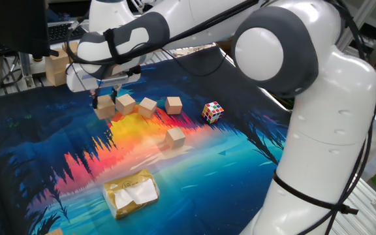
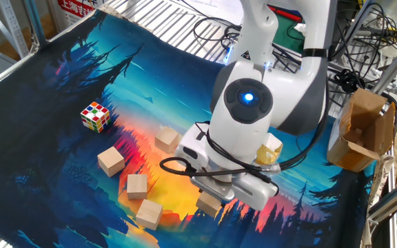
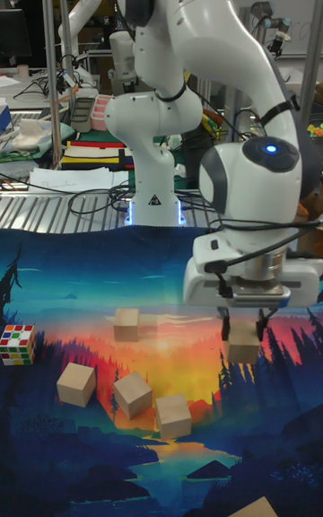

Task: Stack the blocks in a vertical line of five

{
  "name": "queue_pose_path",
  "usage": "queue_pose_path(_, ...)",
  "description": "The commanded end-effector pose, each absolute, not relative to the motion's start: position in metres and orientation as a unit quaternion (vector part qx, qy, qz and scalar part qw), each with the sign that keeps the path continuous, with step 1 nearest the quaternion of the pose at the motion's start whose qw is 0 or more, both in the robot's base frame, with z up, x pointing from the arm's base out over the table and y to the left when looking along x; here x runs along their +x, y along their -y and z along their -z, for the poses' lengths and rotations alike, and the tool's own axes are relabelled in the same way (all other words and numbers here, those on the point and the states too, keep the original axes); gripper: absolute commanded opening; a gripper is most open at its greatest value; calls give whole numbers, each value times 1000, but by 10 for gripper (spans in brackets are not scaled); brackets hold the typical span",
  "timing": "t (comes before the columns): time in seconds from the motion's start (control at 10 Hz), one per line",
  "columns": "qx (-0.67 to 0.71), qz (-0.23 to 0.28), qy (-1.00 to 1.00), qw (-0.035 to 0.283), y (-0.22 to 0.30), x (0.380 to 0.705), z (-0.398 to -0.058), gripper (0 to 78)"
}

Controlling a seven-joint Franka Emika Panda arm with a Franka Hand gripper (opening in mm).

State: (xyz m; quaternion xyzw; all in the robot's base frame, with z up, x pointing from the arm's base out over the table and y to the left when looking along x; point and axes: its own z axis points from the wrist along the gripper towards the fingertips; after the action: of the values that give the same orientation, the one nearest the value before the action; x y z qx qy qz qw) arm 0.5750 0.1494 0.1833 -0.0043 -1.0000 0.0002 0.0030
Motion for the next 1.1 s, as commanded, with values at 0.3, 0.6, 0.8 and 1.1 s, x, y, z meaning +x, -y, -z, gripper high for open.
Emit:
queue_pose_path(0.3, -52, -2, 999, -5, -109, 559, -196, 13)
queue_pose_path(0.6, -71, -1, 997, -5, -99, 557, -196, 13)
queue_pose_path(0.8, -81, 0, 997, -4, -99, 557, -196, 13)
queue_pose_path(1.1, -97, 4, 995, -4, -99, 557, -196, 13)
